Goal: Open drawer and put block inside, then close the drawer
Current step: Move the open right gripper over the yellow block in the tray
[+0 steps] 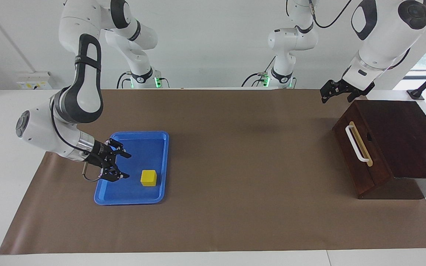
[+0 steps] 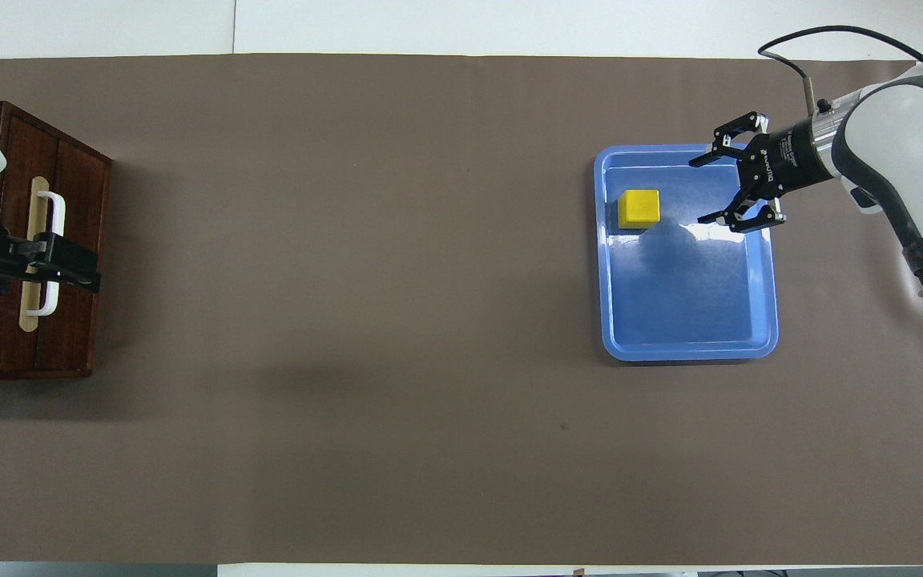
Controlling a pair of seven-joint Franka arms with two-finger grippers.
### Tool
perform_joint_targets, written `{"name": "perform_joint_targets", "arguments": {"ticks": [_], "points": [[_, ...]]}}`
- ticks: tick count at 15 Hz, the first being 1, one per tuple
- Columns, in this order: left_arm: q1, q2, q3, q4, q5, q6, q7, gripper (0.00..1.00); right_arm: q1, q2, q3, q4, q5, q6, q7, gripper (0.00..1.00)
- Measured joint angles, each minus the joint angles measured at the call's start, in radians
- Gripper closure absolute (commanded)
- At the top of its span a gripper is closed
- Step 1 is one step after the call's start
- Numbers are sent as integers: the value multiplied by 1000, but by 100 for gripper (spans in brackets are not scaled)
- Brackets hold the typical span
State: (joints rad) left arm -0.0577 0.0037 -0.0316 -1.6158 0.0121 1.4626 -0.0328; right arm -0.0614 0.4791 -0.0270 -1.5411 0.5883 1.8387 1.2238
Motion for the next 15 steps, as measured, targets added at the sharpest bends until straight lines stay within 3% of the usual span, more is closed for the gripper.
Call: {"name": "perform_joint_targets", "arguments": {"ticks": [15], "points": [[0, 0, 0, 0, 0, 0, 0, 0, 20, 33, 4, -91, 45, 188, -1, 14]]}}
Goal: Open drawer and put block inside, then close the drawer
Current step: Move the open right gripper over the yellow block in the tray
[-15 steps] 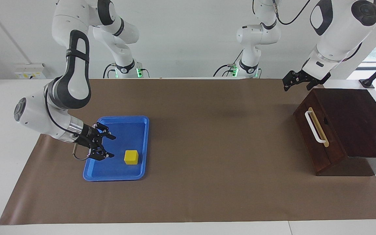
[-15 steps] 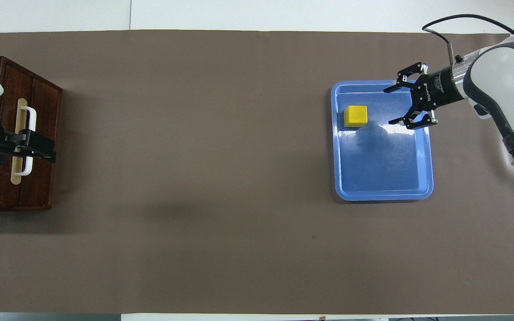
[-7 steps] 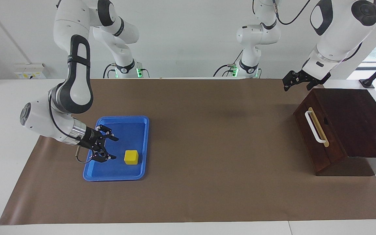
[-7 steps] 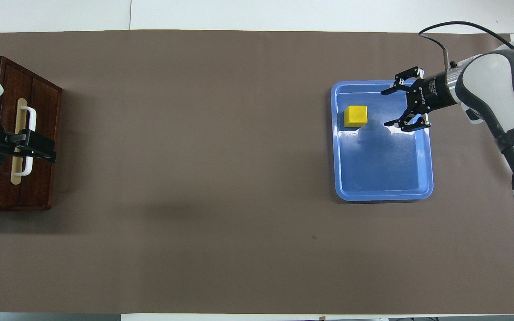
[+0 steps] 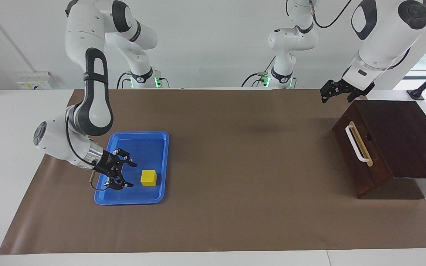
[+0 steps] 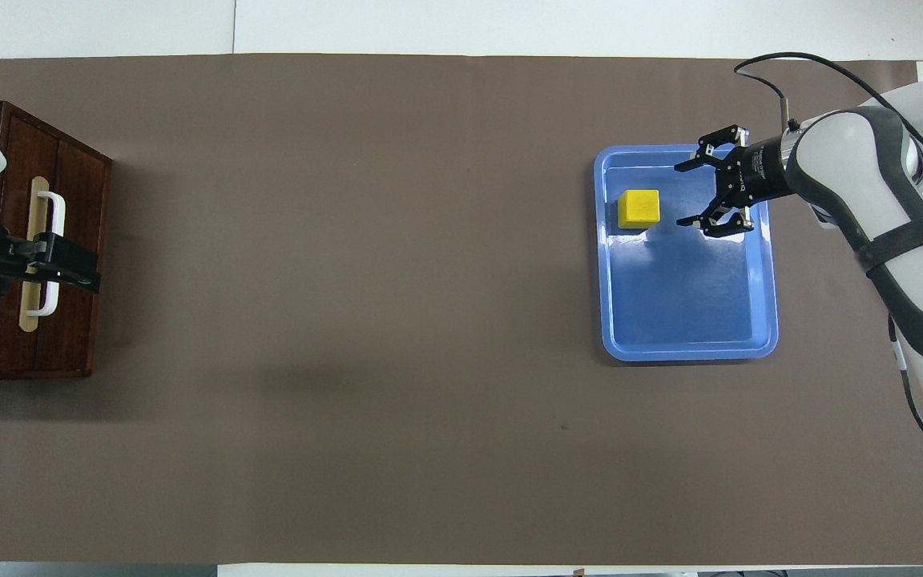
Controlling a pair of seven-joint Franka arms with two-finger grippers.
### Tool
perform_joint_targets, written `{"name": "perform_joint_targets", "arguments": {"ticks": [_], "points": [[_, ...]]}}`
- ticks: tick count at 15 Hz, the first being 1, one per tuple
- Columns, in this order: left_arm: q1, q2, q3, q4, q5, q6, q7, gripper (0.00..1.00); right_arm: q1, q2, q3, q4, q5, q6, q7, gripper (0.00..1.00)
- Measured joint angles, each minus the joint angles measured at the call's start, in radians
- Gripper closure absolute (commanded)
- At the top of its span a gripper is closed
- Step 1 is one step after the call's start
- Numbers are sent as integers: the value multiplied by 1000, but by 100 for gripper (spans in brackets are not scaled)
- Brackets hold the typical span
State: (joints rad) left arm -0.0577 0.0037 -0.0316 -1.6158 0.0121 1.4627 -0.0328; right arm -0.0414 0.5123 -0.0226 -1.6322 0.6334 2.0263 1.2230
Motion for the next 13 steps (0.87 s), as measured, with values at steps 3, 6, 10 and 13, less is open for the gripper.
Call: {"name": "perform_joint_targets", "arguments": {"ticks": [3, 6, 10, 13], "points": [[0, 0, 0, 0, 0, 0, 0, 0, 4, 0, 0, -25, 16, 43, 0, 14], [0, 0, 0, 0, 0, 0, 0, 0, 8, 0, 4, -49, 25, 76, -1, 14], [0, 0, 0, 0, 0, 0, 0, 0, 27, 0, 8, -74, 39, 104, -4, 14], [0, 0, 0, 0, 0, 0, 0, 0, 42, 0, 9, -88, 52, 137, -5, 14]]}}
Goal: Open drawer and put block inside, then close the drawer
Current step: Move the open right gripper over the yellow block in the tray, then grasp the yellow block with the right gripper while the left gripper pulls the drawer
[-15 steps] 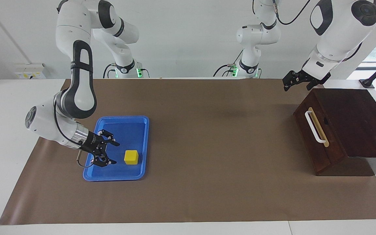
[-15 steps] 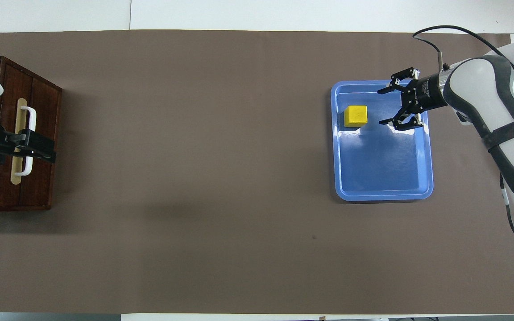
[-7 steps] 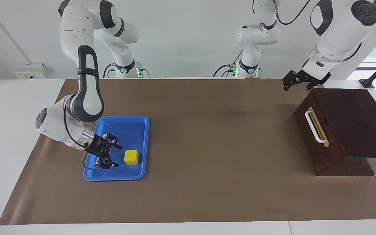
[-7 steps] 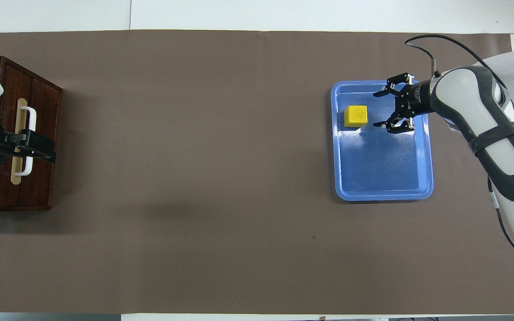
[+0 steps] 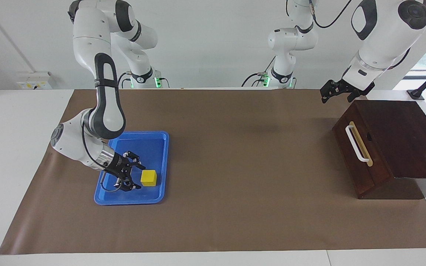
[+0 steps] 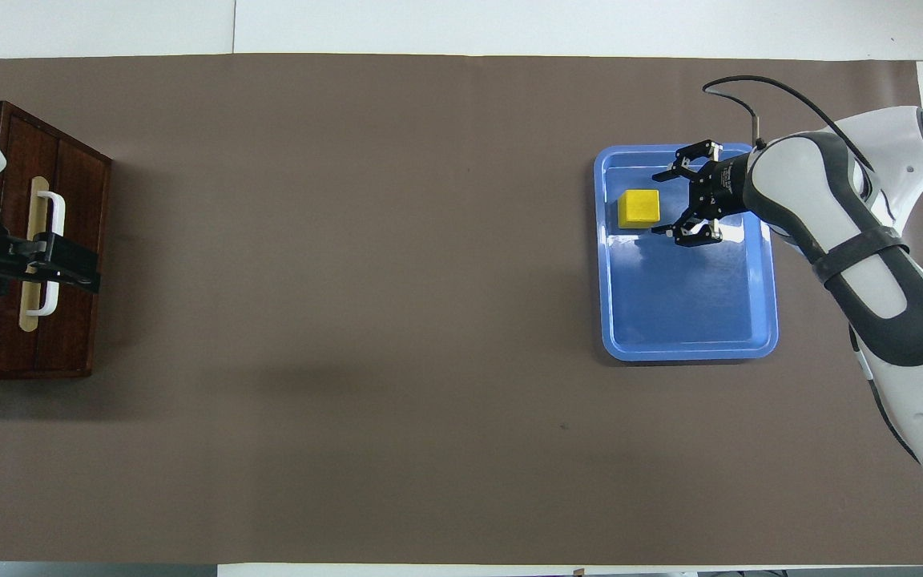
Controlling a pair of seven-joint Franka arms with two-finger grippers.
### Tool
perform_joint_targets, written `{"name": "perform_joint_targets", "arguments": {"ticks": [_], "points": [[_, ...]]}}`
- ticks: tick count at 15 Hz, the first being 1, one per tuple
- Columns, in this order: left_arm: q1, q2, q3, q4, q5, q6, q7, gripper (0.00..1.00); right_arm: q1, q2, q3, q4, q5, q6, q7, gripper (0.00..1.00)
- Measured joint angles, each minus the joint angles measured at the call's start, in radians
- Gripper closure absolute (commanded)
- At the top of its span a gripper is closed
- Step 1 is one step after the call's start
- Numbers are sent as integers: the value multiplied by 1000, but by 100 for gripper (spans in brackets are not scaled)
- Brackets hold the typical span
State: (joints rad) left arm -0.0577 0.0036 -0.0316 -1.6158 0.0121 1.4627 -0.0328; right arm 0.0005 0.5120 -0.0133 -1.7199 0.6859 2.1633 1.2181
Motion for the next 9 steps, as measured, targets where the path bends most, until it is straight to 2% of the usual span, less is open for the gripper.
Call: {"name": "perform_joint_targets", "arguments": {"ticks": [5, 9], "points": [[0, 0, 0, 0, 0, 0, 0, 0, 33, 0, 1, -26, 17, 75, 0, 15], [-4, 0, -10, 0, 0, 1, -2, 0, 33, 0, 1, -39, 17, 82, 0, 18]]}}
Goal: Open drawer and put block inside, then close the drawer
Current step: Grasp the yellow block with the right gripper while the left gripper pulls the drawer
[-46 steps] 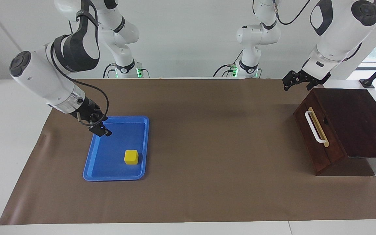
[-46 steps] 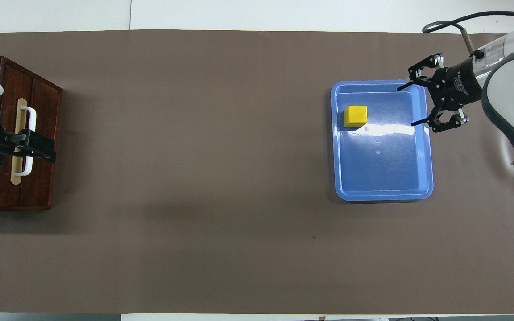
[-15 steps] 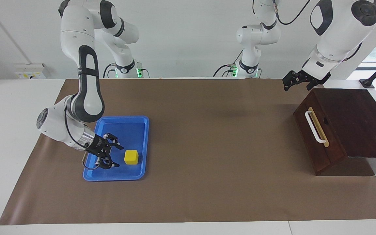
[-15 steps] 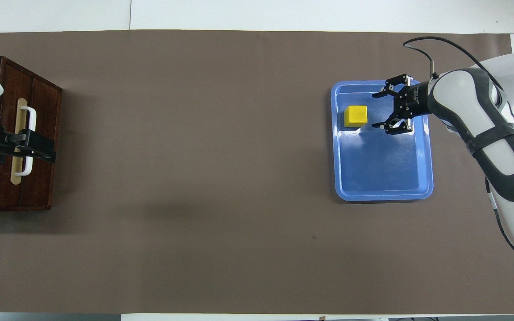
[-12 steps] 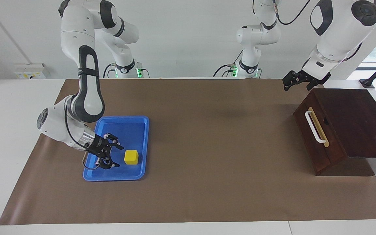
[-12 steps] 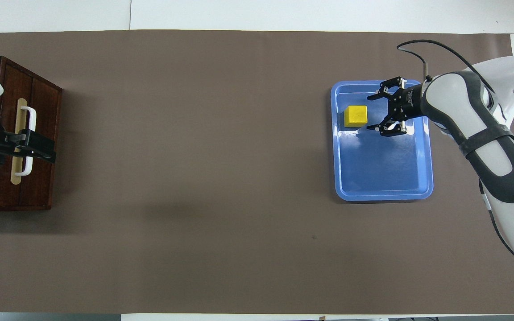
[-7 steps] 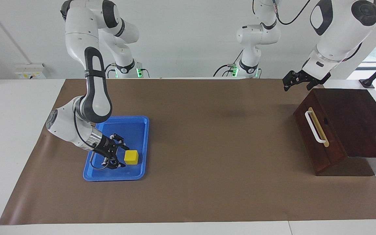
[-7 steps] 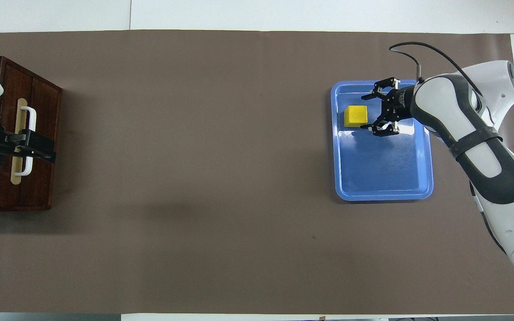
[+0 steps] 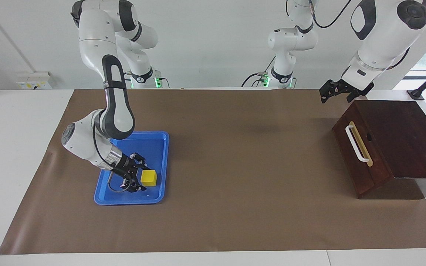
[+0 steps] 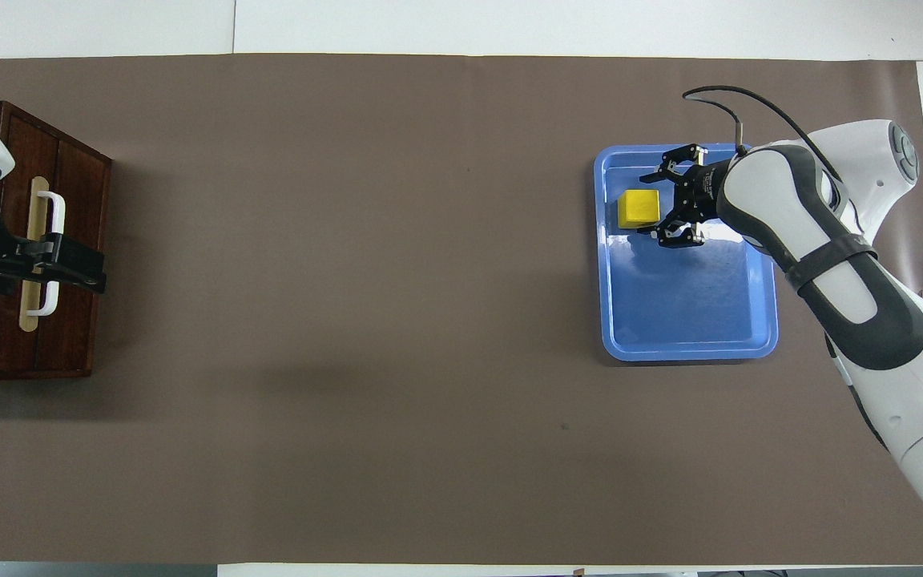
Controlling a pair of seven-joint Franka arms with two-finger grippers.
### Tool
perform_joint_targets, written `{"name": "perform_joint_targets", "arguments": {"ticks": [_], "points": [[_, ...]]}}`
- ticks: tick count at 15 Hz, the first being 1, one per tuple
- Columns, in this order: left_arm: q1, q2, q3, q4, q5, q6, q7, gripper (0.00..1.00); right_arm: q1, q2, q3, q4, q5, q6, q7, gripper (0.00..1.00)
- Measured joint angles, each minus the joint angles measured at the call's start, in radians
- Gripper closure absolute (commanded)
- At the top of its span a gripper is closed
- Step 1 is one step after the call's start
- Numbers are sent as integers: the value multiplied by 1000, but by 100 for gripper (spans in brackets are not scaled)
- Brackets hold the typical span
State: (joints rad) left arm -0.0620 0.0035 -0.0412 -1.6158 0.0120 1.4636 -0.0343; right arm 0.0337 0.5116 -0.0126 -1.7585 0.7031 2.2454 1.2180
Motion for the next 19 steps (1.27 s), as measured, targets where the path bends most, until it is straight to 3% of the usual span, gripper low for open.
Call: {"name": "perform_joint_targets", "arguments": {"ticks": [4, 8, 9, 14, 19], "points": [[-24, 0, -2, -17, 65, 93, -21, 0, 0, 0, 0, -4, 0, 0, -24, 36], [-98, 35, -7, -54, 266, 155, -44, 0, -1, -2, -1, -6, 0, 0, -85, 93], [-103, 59, -6, -58, 318, 164, -44, 0, -2, -3, -2, -6, 0, 0, -104, 100], [-131, 175, -7, -107, 491, 265, -71, 0, -6, -7, -4, 7, 0, -38, -151, 100], [-127, 181, 4, -211, 615, 359, -113, 0, -12, -17, -8, 193, 0, -295, -67, 100]]}}
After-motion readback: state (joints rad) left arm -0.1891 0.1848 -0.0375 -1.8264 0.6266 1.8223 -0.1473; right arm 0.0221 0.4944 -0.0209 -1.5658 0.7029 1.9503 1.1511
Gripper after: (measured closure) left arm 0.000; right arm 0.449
